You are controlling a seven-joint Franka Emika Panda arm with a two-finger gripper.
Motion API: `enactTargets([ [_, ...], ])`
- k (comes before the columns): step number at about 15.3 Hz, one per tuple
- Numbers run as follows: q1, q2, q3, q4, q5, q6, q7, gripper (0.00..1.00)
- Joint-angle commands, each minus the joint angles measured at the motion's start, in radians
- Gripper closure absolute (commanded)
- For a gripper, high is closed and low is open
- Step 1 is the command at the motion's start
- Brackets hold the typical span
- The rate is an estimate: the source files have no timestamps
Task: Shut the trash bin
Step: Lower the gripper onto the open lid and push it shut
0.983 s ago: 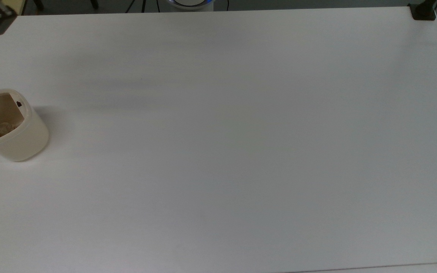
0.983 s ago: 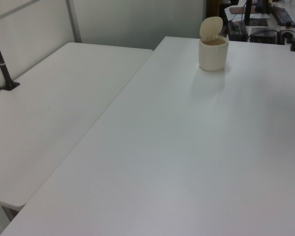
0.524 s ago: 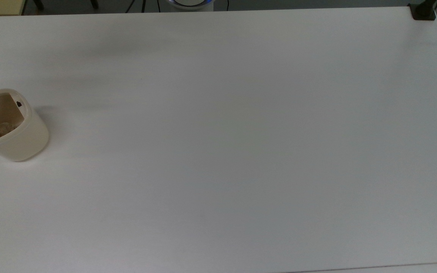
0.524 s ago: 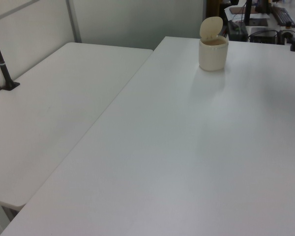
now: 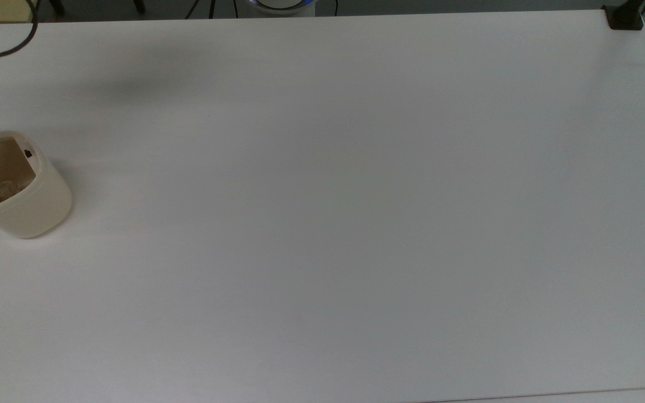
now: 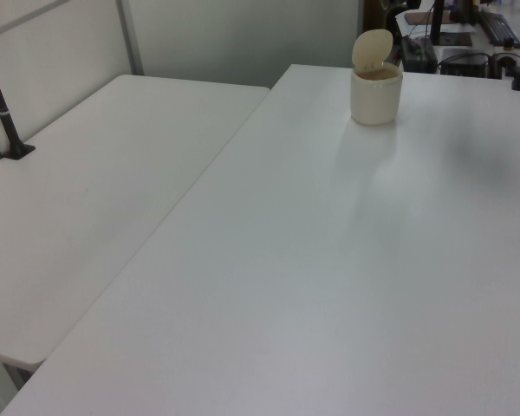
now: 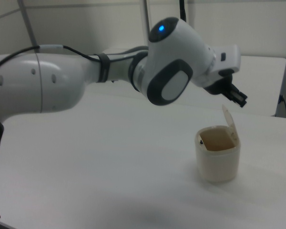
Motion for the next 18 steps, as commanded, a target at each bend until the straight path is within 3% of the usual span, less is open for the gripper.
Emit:
enactTargets([
  [1,-0.001,0.024,-0.006,0.001,0.017,0.026,0.023,1.00],
  [7,0.013,0.022,0.011,-0.019,0.027,-0.006,0.128,1.00],
  [18,0.028,0.019,0.039,-0.056,0.037,-0.233,0.090,1.00],
])
